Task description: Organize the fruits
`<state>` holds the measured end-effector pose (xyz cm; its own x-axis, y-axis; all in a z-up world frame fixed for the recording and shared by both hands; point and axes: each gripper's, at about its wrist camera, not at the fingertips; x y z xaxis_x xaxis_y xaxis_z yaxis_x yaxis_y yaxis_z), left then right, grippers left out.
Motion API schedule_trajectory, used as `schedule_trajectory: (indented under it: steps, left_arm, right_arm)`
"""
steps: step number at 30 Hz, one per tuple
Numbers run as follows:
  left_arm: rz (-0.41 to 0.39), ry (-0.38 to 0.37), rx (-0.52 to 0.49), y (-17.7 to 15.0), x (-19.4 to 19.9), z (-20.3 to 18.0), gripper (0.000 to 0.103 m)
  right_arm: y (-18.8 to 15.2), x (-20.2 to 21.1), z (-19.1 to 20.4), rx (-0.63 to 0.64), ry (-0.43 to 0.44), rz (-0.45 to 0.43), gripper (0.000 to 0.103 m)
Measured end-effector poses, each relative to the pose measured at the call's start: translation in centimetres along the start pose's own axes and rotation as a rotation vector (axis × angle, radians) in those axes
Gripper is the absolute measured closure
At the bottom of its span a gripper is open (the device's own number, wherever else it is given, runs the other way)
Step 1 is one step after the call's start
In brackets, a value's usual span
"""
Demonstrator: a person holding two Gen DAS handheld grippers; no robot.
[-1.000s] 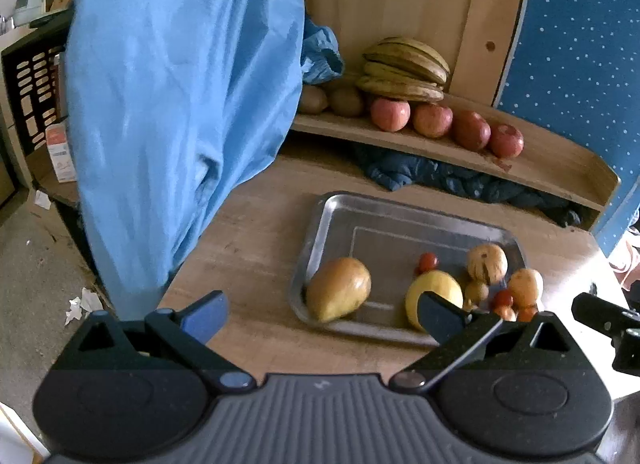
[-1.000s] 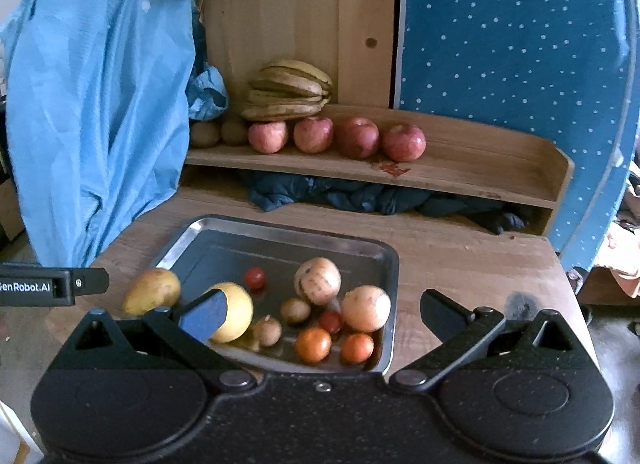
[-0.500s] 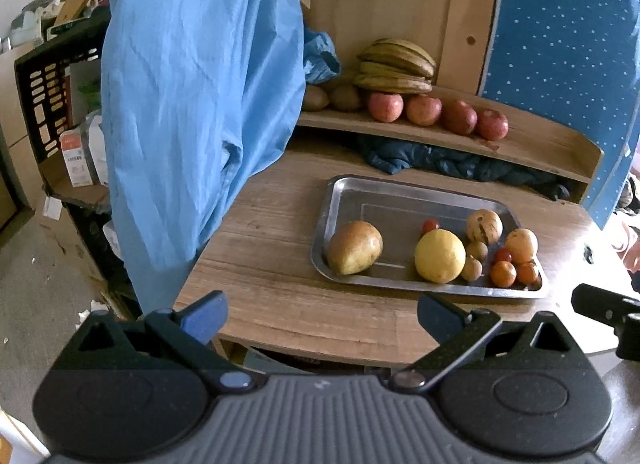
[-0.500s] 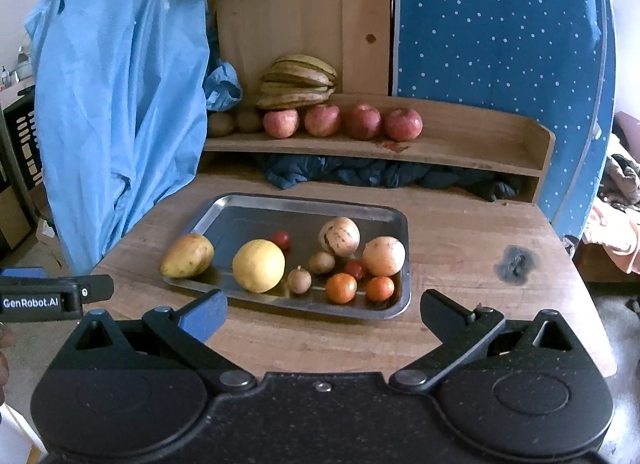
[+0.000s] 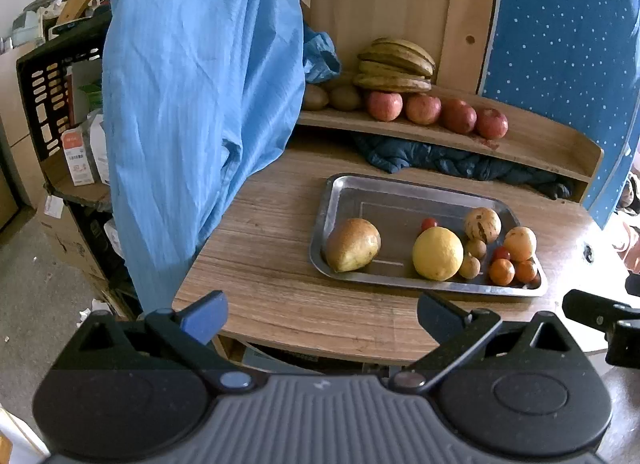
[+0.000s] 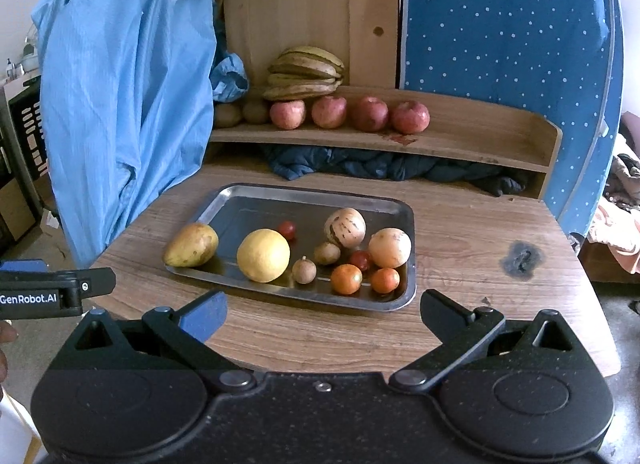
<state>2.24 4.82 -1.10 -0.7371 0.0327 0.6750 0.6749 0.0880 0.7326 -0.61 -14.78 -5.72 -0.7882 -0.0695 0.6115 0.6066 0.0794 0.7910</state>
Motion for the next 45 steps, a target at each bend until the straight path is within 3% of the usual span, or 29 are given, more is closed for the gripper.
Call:
schedule_trajectory:
  steps: [45]
  left_arm:
    - [0.031, -0.02, -0.061, 0.9, -1.8, -1.4, 0.0]
  right_arm:
    - [0.0, -1.6, -0.6, -0.008, 0.008, 0.052, 0.001]
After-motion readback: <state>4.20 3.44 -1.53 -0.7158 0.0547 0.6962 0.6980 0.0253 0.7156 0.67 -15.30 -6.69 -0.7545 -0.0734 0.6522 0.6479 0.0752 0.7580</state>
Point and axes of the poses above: each gripper's, at about its wrist camera, not at the fingertips, and x roughly against the way its jaws point, z to its left, y to its top, and after that the axes turned 5 degrees about x, right-handed
